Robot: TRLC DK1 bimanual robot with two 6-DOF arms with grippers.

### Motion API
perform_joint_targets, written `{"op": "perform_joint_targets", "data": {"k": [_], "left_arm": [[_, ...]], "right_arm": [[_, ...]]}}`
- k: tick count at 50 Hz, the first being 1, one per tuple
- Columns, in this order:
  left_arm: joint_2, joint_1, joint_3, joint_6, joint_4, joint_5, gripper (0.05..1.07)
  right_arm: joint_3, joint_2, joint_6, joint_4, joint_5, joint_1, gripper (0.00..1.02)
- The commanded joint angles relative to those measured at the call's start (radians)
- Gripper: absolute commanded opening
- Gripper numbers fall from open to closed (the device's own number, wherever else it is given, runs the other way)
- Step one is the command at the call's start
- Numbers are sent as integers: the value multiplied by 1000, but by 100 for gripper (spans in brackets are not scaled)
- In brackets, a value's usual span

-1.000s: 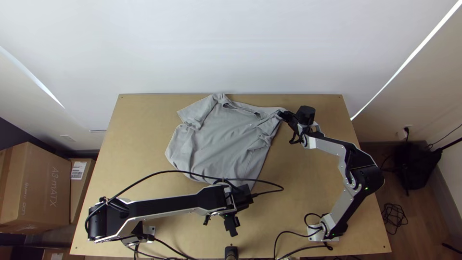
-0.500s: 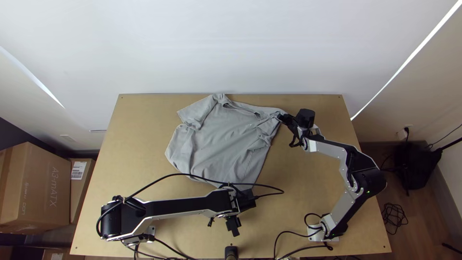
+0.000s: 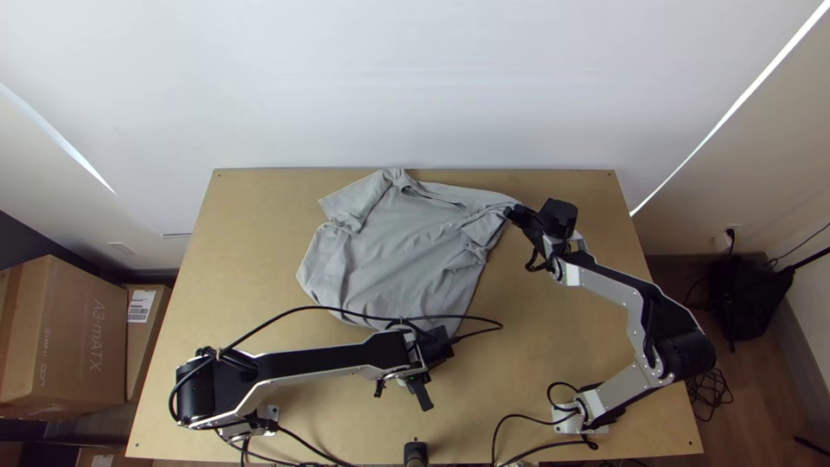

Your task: Fold the t-shirt

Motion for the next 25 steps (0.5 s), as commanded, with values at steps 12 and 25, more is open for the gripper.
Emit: {"op": "perform_joint_targets", "data": {"k": [12,25], "left_arm": [[-148,301,-7,-40,7,-20,8],[-250,570,106,-32,24,-21,8]], "right_arm": [[-99,-270,-19,-119,-12,18,2],[67,-400,-31,-492,-66,10,2]]}}
